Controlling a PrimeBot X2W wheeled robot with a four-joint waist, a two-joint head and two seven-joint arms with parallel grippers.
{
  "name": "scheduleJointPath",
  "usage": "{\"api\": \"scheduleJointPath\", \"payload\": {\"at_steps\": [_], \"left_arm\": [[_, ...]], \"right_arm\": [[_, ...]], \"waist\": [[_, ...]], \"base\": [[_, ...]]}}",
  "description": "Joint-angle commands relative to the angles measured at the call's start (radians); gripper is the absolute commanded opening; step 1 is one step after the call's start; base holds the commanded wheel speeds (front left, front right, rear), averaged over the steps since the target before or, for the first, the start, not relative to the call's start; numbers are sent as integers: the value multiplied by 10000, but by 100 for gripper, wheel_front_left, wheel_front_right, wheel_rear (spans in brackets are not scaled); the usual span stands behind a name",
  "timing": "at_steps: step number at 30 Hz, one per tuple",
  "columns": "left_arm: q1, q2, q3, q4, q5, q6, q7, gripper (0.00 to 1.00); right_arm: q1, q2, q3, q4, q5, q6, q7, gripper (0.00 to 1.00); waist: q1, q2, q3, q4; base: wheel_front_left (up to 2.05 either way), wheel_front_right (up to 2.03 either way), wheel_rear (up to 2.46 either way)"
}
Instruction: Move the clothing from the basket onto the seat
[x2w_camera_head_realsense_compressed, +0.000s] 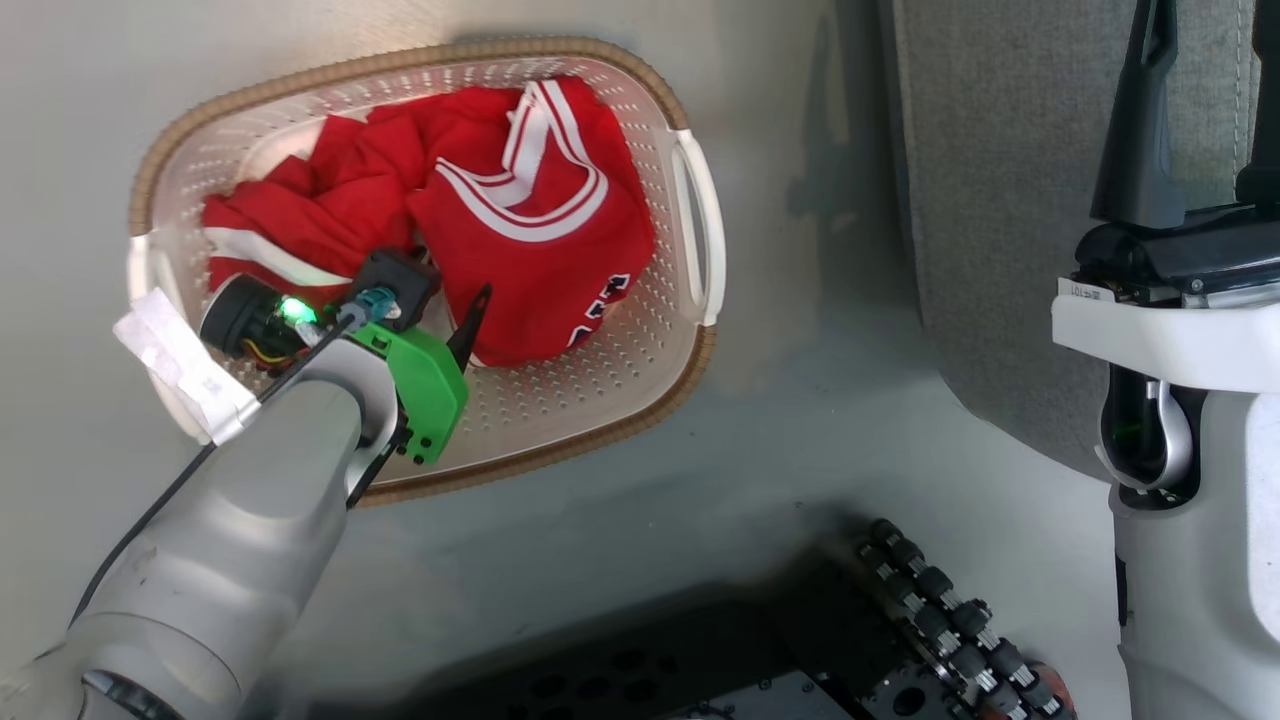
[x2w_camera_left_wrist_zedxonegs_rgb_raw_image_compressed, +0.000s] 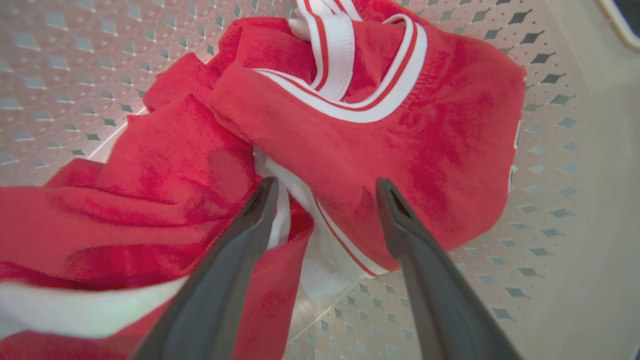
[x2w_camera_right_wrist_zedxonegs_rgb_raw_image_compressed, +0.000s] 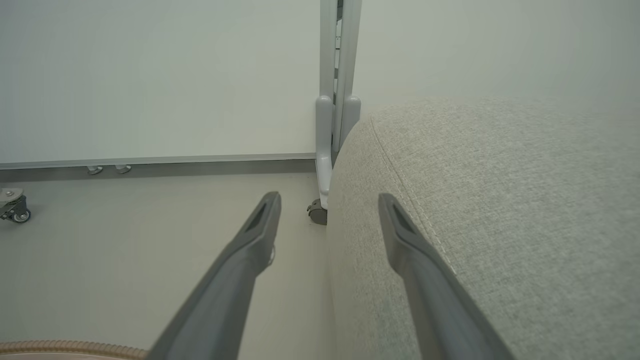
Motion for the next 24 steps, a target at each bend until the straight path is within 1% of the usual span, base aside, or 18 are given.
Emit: {"api": "scheduleJointPath", "payload": {"at_steps": [1, 11, 17, 18, 19, 21, 22, 24], "left_arm": [[-295, 65, -117, -63, -253, -24, -132, 100], [-829, 344, -1101, 18, -1292, -25, -360, 100], [-1153, 293, -1641, 44, -1795, -26, -268, 100], [-1213, 275, -1915, -55, -2006, -26, -172, 100], [-1281, 305, -2086, -134, -2010, -26, -174, 89], [-1430, 363, -2236, -226, -2070, -25, -310, 3], [-1459, 370, -2317, -288, -2046, -25, -369, 0], [-1472, 364, -2462, -375, -1959, -26, -496, 0]], "right_arm": [[-115, -7, -20, 6, 101, 1, -30, 100], [-189, -7, 47, 1, 319, 1, -30, 100], [-213, -9, 87, -88, 348, 1, -30, 100], [-202, -9, 97, -93, 331, 1, -30, 100], [-201, -9, 94, -82, 325, 1, -30, 100], [-194, -9, 74, -45, 299, 1, -30, 100], [-195, -9, 76, -26, 282, 1, -30, 100], [-191, -11, 74, 39, 251, 1, -30, 100]], "waist": [[-1, 0, 418, -408], [-1, 0, 682, -626], [-1, 0, 980, -723], [-1, 0, 1041, -742], [-1, 0, 1062, -745], [-1, 0, 1070, -721], [-1, 0, 1061, -710], [-1, 0, 991, -673]], "base": [[0, 0, 0], [0, 0, 0], [0, 0, 0], [0, 0, 0], [0, 0, 0], [0, 0, 0], [0, 0, 0], [0, 0, 0]]}}
